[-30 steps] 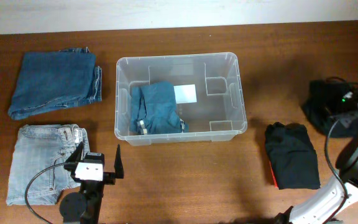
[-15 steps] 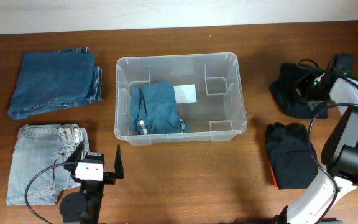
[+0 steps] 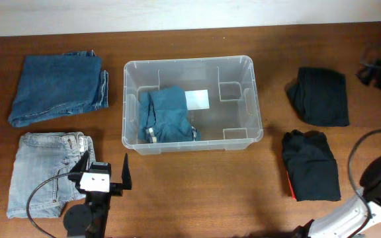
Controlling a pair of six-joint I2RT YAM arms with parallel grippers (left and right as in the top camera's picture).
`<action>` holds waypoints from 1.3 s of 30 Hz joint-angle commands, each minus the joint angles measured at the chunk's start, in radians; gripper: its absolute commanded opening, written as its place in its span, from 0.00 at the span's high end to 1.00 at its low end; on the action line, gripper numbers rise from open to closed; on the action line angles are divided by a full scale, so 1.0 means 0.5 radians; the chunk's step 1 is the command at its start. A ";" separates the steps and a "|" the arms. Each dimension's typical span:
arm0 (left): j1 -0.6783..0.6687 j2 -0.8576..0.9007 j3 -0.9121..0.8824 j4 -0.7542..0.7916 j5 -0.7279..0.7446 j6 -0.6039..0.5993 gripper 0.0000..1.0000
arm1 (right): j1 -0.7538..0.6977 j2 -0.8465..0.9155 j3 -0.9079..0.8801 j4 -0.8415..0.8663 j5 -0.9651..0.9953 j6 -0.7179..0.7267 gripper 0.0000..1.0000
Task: Pack container
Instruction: 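Grasp the black folded garment with the right gripper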
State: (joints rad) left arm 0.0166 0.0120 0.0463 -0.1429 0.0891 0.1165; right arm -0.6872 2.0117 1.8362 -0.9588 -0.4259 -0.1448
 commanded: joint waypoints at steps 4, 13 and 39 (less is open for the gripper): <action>0.010 -0.012 -0.013 0.002 -0.014 0.033 0.01 | -0.073 0.261 -0.007 -0.077 -0.385 -0.558 0.01; 0.010 -0.012 -0.013 0.002 -0.014 0.033 0.01 | -0.001 0.472 -0.007 -0.056 -0.439 -0.678 0.01; 0.010 -0.012 -0.013 0.002 -0.014 0.033 0.01 | 0.000 0.692 -0.007 -0.074 -0.359 -0.707 0.01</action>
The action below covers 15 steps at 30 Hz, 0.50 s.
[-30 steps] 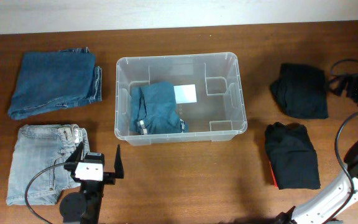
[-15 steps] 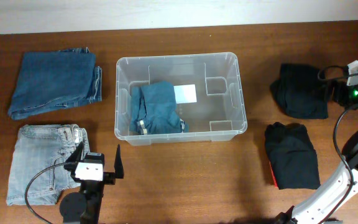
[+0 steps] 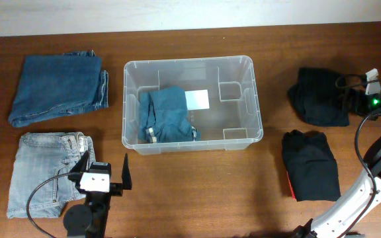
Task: Pack container
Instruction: 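Grasp the black folded garment with the right gripper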
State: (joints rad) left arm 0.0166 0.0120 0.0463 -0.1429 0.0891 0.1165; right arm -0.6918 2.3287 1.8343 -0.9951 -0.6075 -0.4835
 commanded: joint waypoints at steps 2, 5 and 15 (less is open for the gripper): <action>0.010 -0.012 -0.013 0.002 -0.014 0.033 0.01 | 0.009 0.061 -0.003 -0.002 0.002 -0.028 0.01; 0.010 -0.012 -0.013 0.002 -0.014 0.033 0.01 | 0.012 0.069 -0.003 -0.009 -0.056 -0.027 0.01; 0.010 -0.012 -0.013 0.002 -0.014 0.033 0.01 | 0.162 0.072 -0.026 -0.014 0.093 -0.027 0.01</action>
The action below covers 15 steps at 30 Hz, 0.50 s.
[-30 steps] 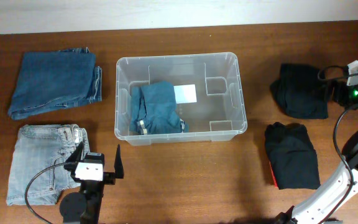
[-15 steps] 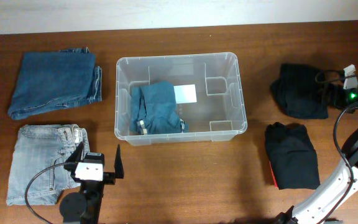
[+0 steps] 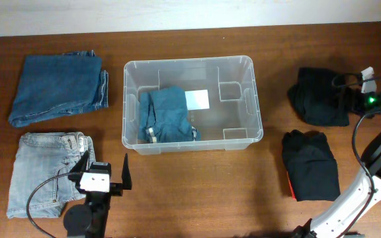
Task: Pack container
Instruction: 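Grasp the black folded garment with the right gripper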
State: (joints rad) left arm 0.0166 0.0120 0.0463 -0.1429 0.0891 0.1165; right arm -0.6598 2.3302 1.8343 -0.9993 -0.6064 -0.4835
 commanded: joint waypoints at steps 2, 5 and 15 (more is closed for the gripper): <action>0.010 -0.012 -0.013 0.002 -0.014 0.033 0.01 | 0.144 0.070 -0.056 0.023 0.174 -0.027 0.01; 0.010 -0.012 -0.013 0.002 -0.014 0.033 0.01 | 0.184 0.071 -0.108 0.075 0.262 -0.016 0.01; 0.010 -0.012 -0.013 0.002 -0.014 0.033 0.01 | 0.176 0.170 -0.127 0.118 0.348 0.062 0.28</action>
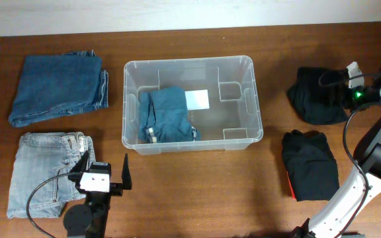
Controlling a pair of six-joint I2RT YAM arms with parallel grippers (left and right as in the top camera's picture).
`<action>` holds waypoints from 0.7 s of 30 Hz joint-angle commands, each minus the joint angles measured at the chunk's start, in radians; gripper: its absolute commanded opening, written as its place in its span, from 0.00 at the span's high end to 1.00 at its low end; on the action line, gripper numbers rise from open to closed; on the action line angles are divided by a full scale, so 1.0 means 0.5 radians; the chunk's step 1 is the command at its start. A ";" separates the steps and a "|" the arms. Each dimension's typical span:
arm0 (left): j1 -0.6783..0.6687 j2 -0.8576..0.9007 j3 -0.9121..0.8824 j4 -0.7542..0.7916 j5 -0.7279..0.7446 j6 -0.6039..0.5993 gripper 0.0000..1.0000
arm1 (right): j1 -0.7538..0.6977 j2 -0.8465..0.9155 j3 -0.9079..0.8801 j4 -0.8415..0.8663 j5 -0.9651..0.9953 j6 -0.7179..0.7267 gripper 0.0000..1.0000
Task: Pack container
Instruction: 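Grasp the black folded garment with the right gripper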
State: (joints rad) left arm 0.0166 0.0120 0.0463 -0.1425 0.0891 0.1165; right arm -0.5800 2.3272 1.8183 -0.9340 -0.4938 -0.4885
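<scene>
A clear plastic container stands mid-table with a folded teal garment in its left half. To its right lies a folded black garment. My right gripper is at that garment's right edge, dark against the cloth, so its jaws cannot be made out. A second black garment lies nearer the front. My left gripper rests open at the front left, beside the light jeans, holding nothing.
Folded dark blue jeans lie at the back left. A white label shows on the container's floor. A red edge peeks from under the front black garment. The right arm's cable loops over the right table edge.
My right gripper has shifted a little left and farther back, further onto the right edge of the rear black garment. The left arm and all the clothes have stayed where they were.
My right gripper was first at the far right table edge, away from the clothes. Then it was at the right edge of the rear black garment, and it has edged further over it since. The left gripper stayed open by the light jeans throughout.
</scene>
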 commanded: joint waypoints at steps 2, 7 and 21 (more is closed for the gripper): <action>0.010 -0.012 -0.013 0.001 -0.014 0.033 0.01 | 0.014 0.176 -0.085 -0.002 0.121 0.121 0.28; 0.010 -0.012 -0.013 0.001 -0.014 0.033 0.01 | 0.005 0.176 -0.037 -0.011 0.122 0.212 0.55; 0.010 -0.012 -0.013 0.001 -0.014 0.033 0.01 | 0.002 0.161 0.472 -0.334 -0.380 0.472 0.96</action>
State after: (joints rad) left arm 0.0166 0.0120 0.0463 -0.1429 0.0891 0.1165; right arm -0.5846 2.4031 1.9602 -1.0637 -0.5270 -0.2802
